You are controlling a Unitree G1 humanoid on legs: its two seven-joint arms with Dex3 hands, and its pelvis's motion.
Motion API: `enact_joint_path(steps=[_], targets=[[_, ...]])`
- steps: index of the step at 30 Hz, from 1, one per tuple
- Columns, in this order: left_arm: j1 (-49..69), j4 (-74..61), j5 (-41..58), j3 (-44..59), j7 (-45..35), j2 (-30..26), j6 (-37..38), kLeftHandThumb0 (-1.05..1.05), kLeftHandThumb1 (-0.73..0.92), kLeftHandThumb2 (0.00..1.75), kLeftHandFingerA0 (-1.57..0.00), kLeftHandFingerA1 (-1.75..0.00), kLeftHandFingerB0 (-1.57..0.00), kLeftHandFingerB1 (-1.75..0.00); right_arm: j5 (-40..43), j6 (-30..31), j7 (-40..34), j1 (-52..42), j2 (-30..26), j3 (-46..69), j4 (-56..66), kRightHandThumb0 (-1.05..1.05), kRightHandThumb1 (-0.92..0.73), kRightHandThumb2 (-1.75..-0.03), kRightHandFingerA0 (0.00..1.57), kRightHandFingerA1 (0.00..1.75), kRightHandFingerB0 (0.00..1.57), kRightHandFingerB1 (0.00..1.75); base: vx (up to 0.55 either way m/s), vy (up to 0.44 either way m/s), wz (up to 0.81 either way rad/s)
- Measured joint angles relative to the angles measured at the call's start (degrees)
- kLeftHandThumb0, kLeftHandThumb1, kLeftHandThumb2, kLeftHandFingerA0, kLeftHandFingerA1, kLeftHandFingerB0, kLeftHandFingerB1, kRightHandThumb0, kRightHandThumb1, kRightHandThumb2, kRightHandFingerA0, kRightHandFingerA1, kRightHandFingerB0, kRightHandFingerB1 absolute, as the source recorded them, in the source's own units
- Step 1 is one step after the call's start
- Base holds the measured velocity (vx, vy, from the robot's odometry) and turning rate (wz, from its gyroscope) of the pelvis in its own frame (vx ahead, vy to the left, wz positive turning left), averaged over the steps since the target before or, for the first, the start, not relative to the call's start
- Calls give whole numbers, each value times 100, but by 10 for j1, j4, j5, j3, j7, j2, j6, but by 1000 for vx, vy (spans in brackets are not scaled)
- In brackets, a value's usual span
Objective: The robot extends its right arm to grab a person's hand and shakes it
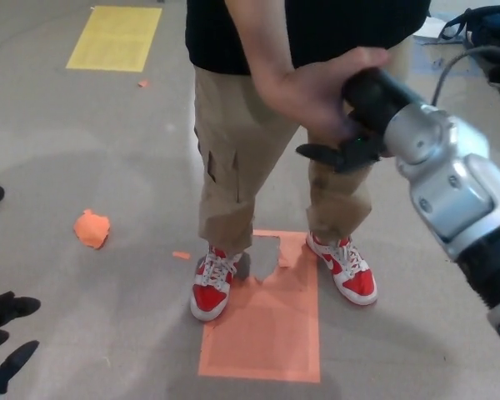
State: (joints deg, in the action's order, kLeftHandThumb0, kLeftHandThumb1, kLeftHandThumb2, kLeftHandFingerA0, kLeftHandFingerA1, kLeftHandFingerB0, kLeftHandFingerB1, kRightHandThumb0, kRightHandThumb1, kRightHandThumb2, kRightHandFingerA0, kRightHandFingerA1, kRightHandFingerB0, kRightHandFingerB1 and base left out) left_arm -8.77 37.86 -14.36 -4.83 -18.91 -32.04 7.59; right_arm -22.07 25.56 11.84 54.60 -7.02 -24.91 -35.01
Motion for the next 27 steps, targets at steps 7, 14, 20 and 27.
enact_joint_path(steps=[7,14,20,27], targets=[[-6,0,2,7,-5,-2,0,-78,77,109,-13,-45,0,-34,-2,-54,-30,16,18,5,-54,-76,-51,-85,49,58,37,50,0,0,0],[-9,0,0,8,-5,-2,0,-35,53,110,0,-46,0,-47,-4,-41,-27,15,-2,39,145,-83,-56,-63,49,45,42,42,0,0,0],[-10,-1,0,8,-5,-1,0,-35,53,109,0,-46,0,-47,-8,-5,-15,20,-29,75,295,-81,-58,-61,50,45,42,42,0,0,0],[-11,-1,-2,9,-4,-1,-1,-35,55,110,0,-46,0,-47,-8,60,30,-5,-64,85,410,-68,-46,-88,45,56,29,47,0,0,0]])
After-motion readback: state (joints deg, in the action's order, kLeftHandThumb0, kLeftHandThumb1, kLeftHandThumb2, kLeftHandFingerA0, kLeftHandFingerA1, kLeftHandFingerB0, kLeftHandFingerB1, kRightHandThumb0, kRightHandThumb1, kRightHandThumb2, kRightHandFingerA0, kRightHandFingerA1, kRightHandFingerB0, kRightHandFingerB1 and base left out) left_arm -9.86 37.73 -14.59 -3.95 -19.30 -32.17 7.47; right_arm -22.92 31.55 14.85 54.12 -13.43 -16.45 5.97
